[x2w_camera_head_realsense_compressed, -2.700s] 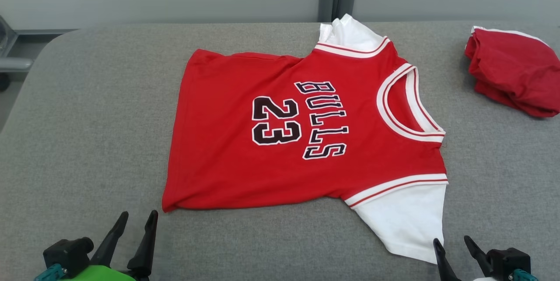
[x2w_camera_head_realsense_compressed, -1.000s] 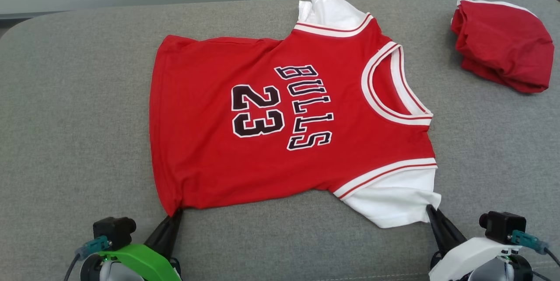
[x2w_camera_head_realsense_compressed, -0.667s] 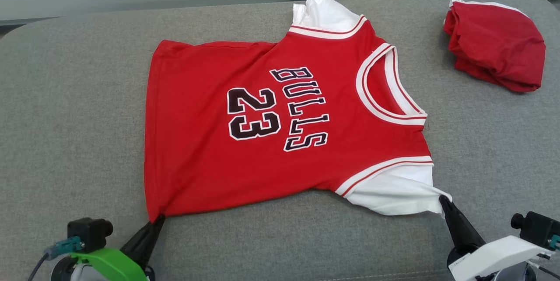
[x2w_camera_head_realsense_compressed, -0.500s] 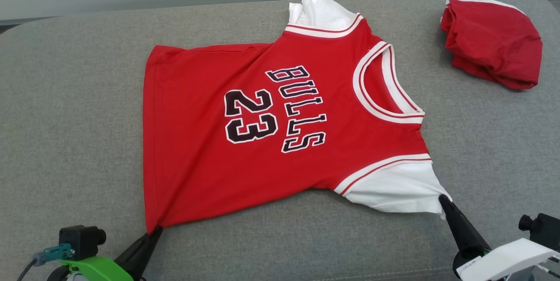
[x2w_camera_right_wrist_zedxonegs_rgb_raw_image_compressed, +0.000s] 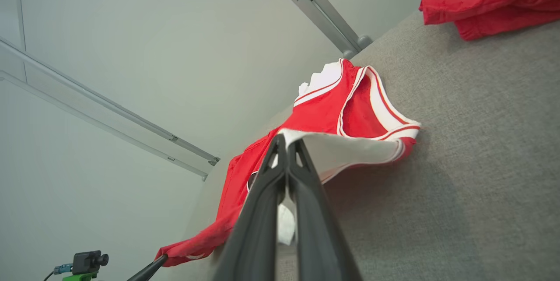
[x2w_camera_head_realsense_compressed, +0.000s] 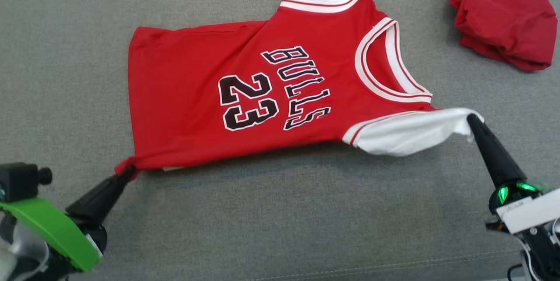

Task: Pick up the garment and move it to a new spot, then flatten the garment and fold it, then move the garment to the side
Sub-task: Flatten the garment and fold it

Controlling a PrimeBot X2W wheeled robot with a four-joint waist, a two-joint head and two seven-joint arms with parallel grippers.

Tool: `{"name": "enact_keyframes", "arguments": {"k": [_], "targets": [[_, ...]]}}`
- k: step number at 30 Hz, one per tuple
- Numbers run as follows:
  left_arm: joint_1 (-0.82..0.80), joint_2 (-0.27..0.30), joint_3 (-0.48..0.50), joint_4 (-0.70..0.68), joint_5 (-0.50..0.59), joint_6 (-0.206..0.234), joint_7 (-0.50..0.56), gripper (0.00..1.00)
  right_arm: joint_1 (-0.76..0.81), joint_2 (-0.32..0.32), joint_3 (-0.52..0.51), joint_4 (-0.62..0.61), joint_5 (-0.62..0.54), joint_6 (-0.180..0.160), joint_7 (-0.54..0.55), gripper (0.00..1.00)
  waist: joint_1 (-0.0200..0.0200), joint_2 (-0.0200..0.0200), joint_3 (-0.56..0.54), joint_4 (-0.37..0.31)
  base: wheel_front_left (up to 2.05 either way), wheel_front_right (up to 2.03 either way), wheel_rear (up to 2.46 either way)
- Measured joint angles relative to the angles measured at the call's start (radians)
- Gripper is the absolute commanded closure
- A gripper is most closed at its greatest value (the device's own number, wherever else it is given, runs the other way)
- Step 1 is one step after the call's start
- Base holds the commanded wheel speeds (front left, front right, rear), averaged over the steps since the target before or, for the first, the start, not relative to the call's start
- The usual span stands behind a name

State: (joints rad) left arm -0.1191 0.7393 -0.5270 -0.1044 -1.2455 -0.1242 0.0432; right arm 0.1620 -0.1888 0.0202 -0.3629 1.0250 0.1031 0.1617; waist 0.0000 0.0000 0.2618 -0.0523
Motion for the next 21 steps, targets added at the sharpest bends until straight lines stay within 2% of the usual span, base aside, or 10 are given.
{"name": "enact_keyframes", "arguments": {"k": [7,13,18,21], "targets": [[-0.138,0.061,0.082,-0.061,-0.148,0.000,0.109,1.00,-0.175,-0.042,0.002,0.041,-0.010,-0.097,0.105,1.00,0.0000,0.0000,0.088,0.003,0.00,0.00,0.00],[-0.220,0.101,0.110,-0.043,-0.228,0.000,0.209,1.00,-0.347,-0.033,0.017,0.088,-0.039,-0.167,0.138,1.00,0.0000,0.0000,0.169,0.008,0.00,0.00,0.00],[-0.282,0.116,0.126,-0.035,-0.237,0.000,0.250,1.00,-0.470,-0.031,0.020,0.100,-0.049,-0.194,0.158,1.00,0.0000,0.0000,0.225,0.010,0.00,0.00,0.00],[-0.341,0.115,0.128,-0.029,-0.238,0.000,0.271,1.00,-0.543,-0.037,0.022,0.135,-0.071,-0.195,0.170,1.00,0.0001,0.0000,0.265,0.012,0.00,0.00,0.00]]}}
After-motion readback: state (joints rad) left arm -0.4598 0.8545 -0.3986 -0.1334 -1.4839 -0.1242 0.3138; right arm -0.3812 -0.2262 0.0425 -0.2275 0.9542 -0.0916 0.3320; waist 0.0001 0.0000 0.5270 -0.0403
